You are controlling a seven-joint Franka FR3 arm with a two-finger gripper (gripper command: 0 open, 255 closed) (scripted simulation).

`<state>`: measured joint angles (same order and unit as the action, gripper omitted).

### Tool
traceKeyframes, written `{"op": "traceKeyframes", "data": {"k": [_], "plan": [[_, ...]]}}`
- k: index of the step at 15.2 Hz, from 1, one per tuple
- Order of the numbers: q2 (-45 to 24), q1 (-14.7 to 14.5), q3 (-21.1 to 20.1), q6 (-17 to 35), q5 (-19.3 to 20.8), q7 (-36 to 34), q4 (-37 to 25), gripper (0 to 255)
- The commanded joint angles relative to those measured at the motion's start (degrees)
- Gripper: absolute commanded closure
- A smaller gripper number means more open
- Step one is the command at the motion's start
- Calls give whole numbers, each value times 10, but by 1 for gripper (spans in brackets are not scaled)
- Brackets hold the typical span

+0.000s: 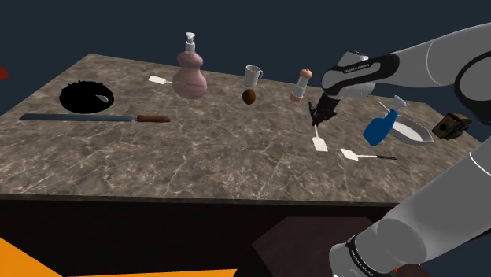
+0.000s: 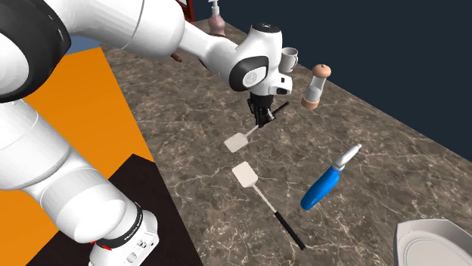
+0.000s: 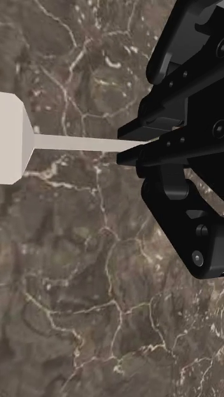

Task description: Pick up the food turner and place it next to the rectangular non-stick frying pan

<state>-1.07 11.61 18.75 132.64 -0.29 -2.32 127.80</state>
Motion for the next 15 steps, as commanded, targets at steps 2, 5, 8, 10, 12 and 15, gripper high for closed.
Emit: {"op": "traceKeyframes", "data": {"k": [2,5,8,10,12,15], "plan": [[13,-1,0,-23,6,-4,-11,255],[25,-1,-1,-46,10,-8,-22,255],[35,-1,-1,-68,14,-10,-35,255],[42,-1,-2,-84,17,-12,-44,255],[48,-1,-2,-99,19,-14,-54,255],[54,-2,-3,-117,21,-15,-65,255]]}}
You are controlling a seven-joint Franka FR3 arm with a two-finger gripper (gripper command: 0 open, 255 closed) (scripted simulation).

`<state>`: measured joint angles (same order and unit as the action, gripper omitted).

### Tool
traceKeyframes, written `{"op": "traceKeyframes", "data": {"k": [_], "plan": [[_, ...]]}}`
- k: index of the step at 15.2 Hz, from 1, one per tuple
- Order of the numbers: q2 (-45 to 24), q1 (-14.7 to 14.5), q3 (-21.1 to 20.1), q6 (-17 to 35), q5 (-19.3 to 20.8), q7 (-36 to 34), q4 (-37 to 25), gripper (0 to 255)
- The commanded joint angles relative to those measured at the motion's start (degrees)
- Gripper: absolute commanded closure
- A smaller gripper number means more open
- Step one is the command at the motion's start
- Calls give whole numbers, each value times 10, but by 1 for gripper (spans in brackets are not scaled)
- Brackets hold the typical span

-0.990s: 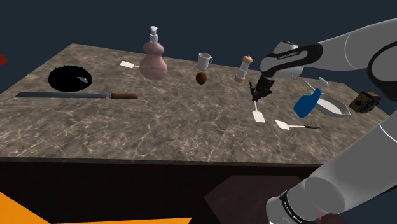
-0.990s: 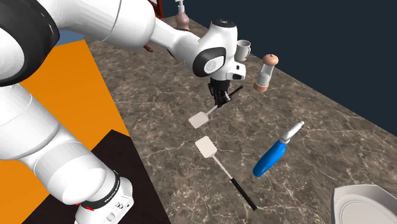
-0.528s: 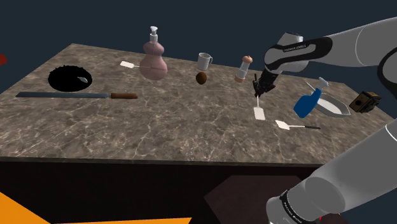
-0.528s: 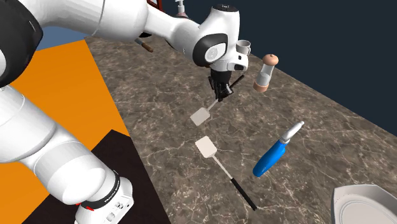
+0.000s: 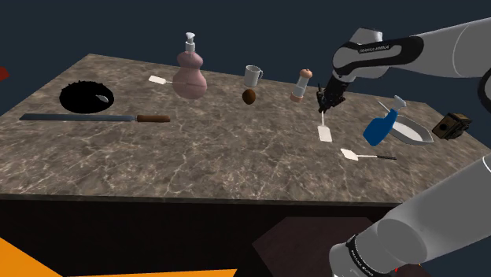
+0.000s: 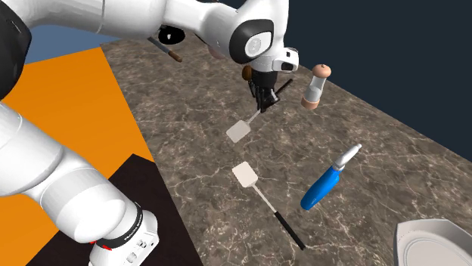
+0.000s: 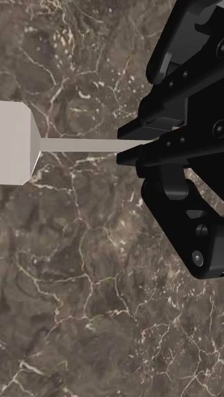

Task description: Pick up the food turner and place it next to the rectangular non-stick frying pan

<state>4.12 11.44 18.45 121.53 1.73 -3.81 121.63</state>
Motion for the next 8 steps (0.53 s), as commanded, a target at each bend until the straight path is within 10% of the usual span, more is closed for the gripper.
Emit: {"op": "traceKeyframes", "data": {"k": [1,8], "plan": [[10,6,6,-5,3,11,5,255],[54,50,57,-2,22,94,47,255]]}}
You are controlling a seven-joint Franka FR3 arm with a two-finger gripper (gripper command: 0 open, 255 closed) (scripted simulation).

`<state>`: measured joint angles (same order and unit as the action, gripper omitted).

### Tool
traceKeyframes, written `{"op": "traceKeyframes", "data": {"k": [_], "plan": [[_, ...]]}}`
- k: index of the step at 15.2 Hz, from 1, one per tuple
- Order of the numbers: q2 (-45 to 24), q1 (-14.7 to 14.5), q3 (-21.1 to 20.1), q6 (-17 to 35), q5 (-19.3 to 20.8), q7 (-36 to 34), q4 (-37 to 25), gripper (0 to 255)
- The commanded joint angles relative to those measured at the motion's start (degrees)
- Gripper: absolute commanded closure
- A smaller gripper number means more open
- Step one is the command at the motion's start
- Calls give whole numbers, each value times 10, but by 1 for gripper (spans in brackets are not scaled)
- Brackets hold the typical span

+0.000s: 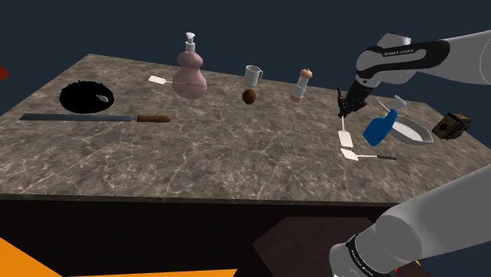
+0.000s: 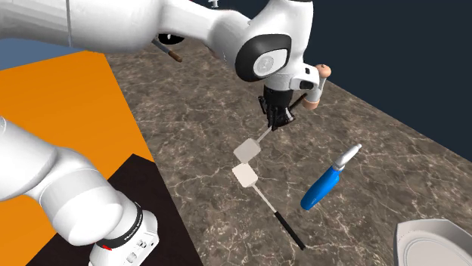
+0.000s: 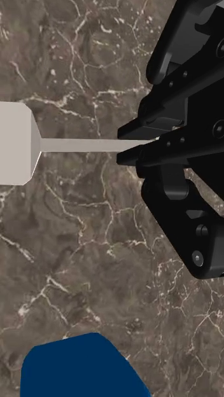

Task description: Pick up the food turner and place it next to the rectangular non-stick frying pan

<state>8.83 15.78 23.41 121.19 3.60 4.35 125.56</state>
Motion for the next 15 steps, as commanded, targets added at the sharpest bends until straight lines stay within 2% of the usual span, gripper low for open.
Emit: {"op": "traceKeyframes", "data": {"k": [1,8,15], "plan": [[11,13,15,1,6,26,11,255],[25,55,75,-1,17,121,17,255],[5,92,142,-7,8,230,-9,255]]}}
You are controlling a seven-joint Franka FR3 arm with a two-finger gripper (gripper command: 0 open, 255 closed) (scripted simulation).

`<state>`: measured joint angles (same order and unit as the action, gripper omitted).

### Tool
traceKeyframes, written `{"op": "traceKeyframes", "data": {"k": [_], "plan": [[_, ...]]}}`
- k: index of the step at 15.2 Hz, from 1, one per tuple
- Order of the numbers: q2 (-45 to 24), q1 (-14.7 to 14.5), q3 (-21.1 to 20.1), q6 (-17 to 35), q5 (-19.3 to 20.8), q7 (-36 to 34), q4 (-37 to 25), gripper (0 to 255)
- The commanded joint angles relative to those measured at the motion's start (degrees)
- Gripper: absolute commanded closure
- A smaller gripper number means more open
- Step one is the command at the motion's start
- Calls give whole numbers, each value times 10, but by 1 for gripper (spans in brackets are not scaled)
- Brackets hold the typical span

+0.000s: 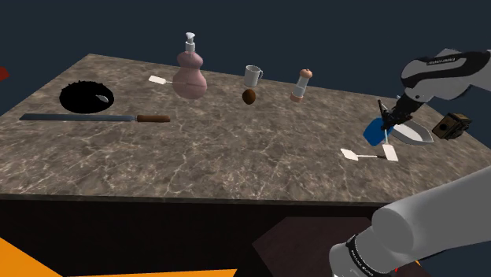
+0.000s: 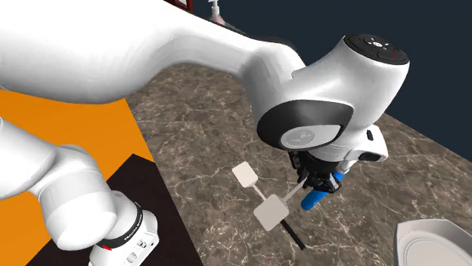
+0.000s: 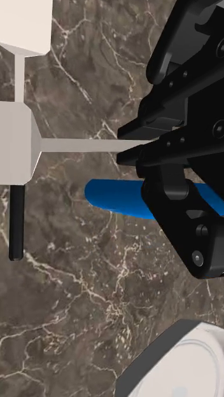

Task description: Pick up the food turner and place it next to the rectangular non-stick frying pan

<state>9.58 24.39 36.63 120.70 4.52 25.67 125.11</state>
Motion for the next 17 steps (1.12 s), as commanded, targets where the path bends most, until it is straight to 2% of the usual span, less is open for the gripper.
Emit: {"op": "traceKeyframes", "data": {"k": [1,6,10,13,16,17], "plan": [[-8,10,20,-3,-5,34,-10,255],[-51,35,70,-10,-37,126,-51,255],[-103,60,106,-21,-82,208,-97,255],[-153,89,126,-35,-126,273,-139,255],[-210,132,135,-55,-176,339,-190,255],[-212,133,133,-48,-179,341,-185,255]]}}
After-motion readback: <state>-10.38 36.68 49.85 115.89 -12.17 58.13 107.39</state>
